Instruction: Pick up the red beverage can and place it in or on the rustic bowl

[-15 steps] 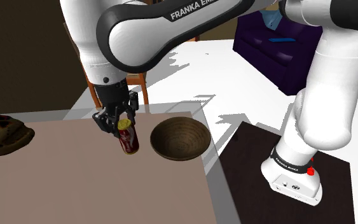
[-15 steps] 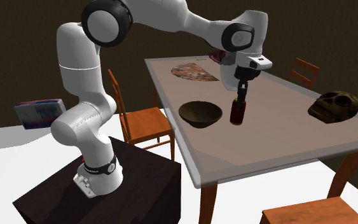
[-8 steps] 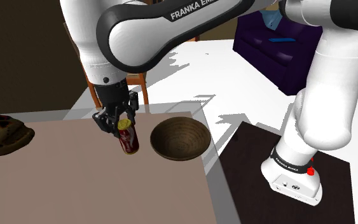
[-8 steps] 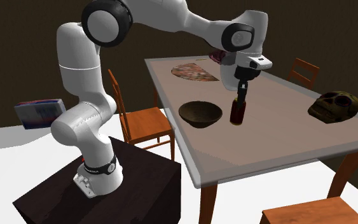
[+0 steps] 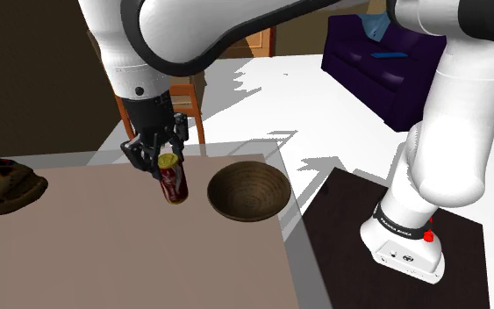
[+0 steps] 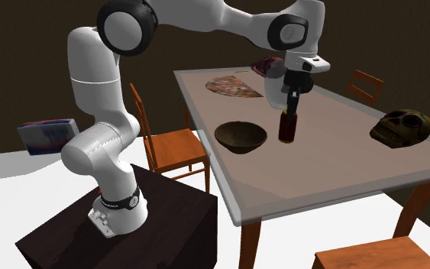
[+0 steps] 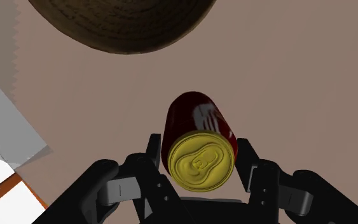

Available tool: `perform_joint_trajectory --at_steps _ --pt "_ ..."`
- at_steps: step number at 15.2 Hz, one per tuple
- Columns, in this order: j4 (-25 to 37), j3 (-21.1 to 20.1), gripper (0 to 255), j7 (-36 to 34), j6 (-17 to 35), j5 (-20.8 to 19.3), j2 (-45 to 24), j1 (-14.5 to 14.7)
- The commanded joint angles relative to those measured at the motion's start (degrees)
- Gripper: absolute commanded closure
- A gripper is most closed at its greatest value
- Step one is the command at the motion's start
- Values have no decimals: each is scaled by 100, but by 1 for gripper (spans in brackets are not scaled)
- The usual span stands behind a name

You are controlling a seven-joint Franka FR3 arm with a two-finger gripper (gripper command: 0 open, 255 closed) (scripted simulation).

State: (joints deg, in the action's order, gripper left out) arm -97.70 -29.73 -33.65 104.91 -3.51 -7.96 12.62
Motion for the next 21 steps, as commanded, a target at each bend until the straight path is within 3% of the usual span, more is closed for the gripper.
perform_joint_trajectory --at_steps 1,21 --pt "136 -4 255 6 -156 13 22 1" --pt "2053 -60 255 -77 -1809 -137 -279 156"
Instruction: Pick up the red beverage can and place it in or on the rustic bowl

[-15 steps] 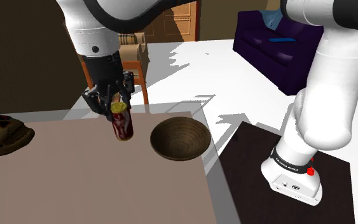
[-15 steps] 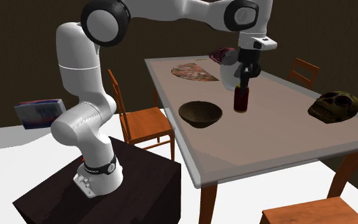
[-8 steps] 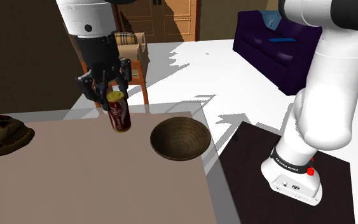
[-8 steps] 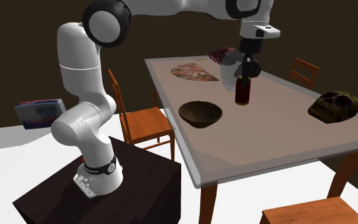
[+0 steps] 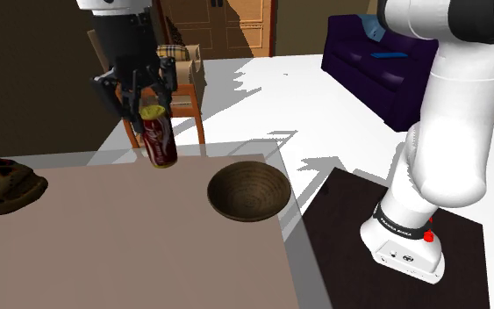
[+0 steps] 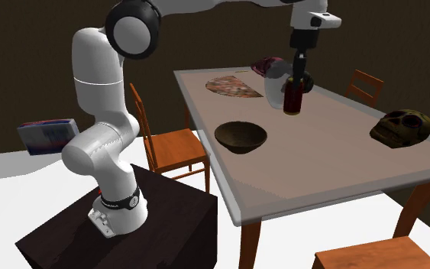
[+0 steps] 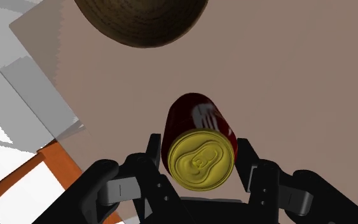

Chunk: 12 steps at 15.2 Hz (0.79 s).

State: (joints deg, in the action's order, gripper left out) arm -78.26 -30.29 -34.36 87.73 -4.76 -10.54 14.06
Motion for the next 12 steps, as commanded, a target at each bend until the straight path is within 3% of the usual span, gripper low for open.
perform_joint_trajectory --at_steps 1,6,12 --pt "158 -5 255 -10 -128 -19 -35 19" --pt "-1120 114 255 356 -39 666 1331 -314" --pt "-2201 465 255 797 -283 1275 2781 -370"
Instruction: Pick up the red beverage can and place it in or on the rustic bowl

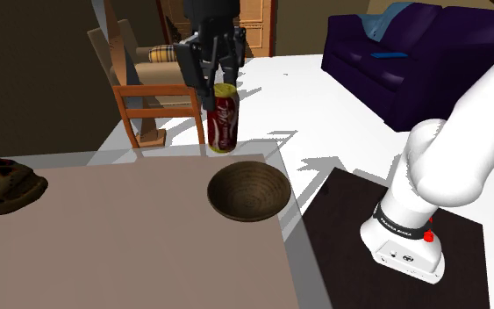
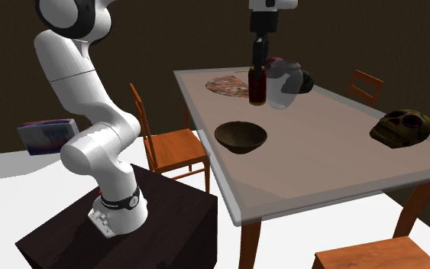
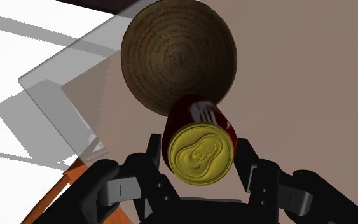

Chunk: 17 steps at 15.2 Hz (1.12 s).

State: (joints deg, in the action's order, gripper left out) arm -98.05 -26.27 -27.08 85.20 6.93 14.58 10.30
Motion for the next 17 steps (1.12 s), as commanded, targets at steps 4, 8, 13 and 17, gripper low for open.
perform_joint_trajectory --at_steps 4,8,13,17 --pt "-745 223 255 222 -39 277 821 64" --pt "-1151 217 255 260 264 317 929 86" --pt "-1627 197 255 298 639 364 1033 114" --pt "-1984 173 255 324 938 399 1093 134"
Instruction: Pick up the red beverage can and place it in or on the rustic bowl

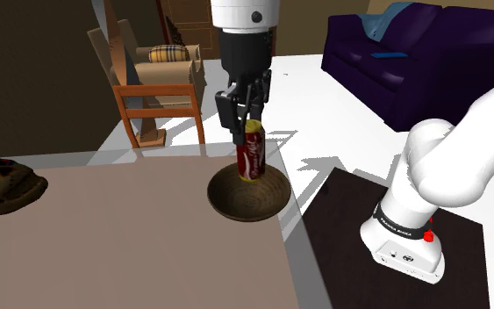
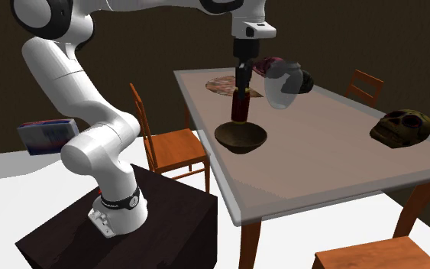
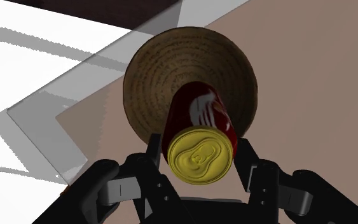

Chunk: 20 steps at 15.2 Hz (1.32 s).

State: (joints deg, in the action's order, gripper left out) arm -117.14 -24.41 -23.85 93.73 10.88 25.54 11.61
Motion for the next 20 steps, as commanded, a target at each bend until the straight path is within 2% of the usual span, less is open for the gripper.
perform_joint_trajectory --at_steps 1,7,14,15,20 --pt "-162 -20 255 6 159 13 9 8" --pt "-616 -66 255 32 575 58 50 33" --pt "-616 -66 255 32 575 58 50 33" --pt "-616 -66 0 32 575 58 50 33" --pt "-616 -66 0 32 574 58 50 33"
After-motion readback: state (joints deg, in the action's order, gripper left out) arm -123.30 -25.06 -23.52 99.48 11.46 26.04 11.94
